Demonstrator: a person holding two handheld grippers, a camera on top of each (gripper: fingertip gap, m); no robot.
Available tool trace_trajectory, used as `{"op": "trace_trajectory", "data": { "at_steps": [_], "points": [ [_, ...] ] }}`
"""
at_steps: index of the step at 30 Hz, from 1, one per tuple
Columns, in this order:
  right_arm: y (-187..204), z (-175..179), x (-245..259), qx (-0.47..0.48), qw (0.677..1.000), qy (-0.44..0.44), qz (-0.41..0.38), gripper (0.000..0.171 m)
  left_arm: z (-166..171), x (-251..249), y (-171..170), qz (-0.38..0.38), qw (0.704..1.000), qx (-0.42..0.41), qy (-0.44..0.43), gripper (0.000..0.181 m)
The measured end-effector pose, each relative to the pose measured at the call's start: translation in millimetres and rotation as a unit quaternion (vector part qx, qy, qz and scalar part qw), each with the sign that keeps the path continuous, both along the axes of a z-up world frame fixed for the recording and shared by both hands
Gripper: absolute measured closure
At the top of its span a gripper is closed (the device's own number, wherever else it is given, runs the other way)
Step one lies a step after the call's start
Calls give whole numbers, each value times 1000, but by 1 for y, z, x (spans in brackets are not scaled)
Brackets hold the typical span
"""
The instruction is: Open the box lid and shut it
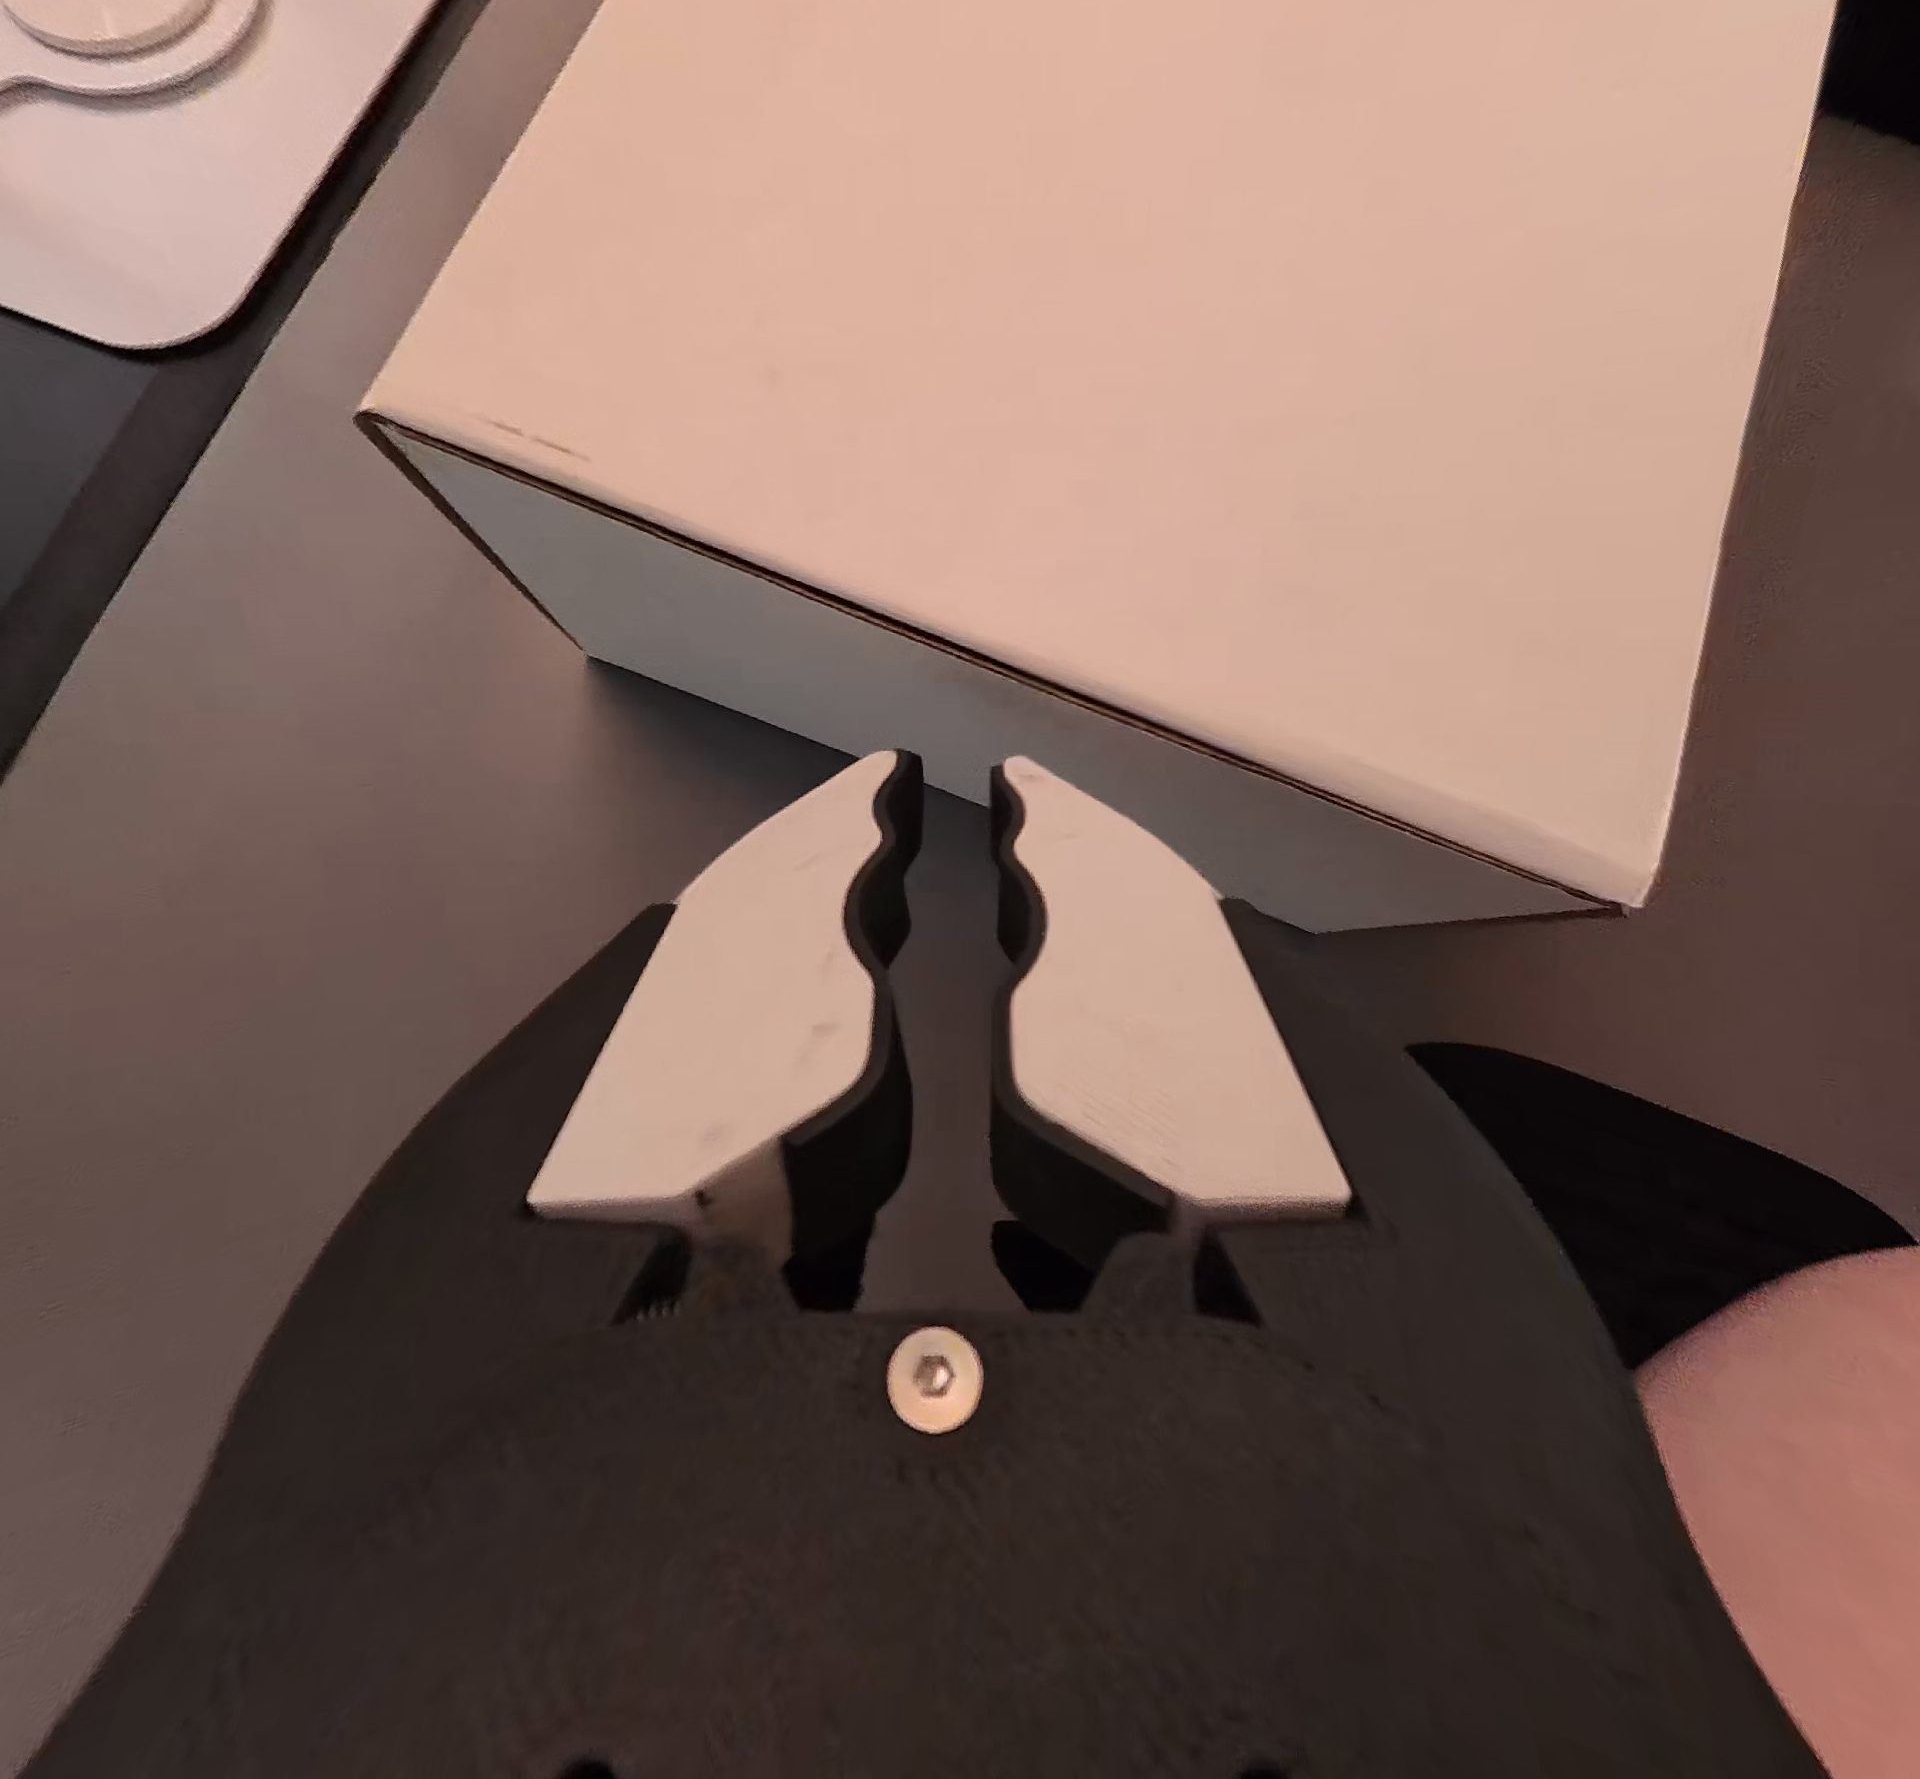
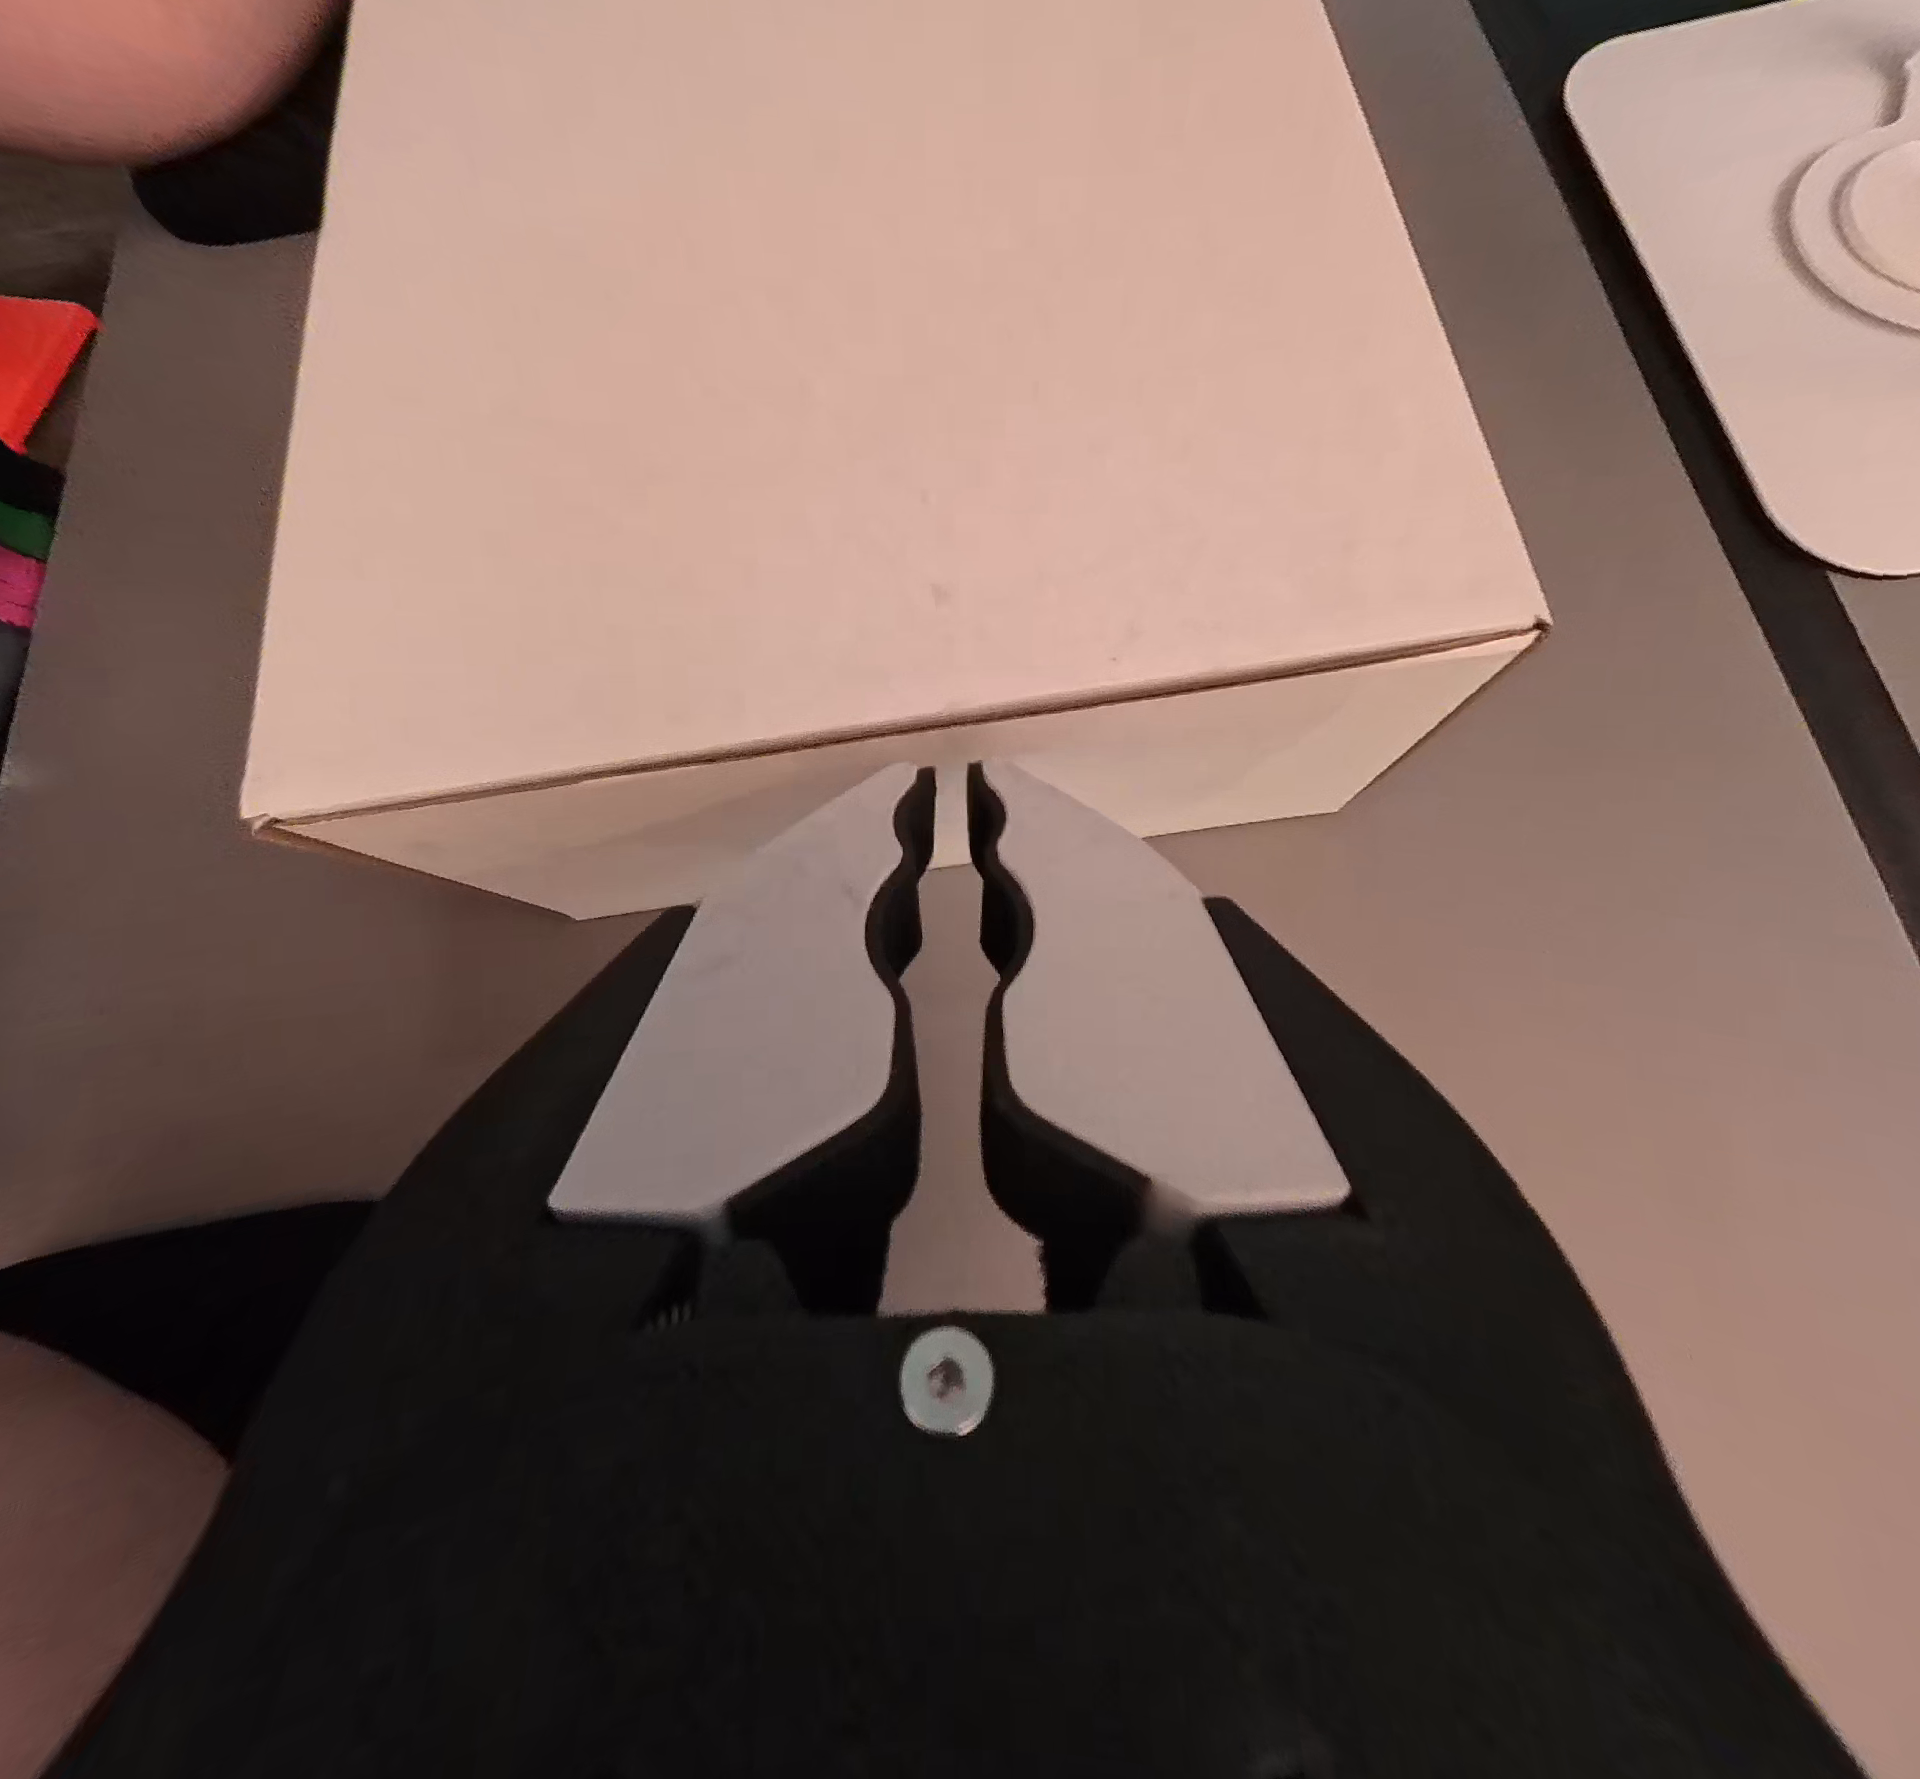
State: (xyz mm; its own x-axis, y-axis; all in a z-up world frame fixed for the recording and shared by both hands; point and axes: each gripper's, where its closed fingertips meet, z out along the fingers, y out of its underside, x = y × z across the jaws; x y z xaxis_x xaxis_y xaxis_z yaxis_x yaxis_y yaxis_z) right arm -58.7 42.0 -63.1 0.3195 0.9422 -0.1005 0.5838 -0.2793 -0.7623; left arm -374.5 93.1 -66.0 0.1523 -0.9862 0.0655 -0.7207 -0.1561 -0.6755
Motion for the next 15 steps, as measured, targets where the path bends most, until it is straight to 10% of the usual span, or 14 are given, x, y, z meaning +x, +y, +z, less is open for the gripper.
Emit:
{"op": "trace_trajectory", "data": {
  "at_steps": [15],
  "points": [
    [-4,-7,-7,-13,1000,-13,21,165,-14,9,-10,-28,998,-52,24,163]
  ]
}}
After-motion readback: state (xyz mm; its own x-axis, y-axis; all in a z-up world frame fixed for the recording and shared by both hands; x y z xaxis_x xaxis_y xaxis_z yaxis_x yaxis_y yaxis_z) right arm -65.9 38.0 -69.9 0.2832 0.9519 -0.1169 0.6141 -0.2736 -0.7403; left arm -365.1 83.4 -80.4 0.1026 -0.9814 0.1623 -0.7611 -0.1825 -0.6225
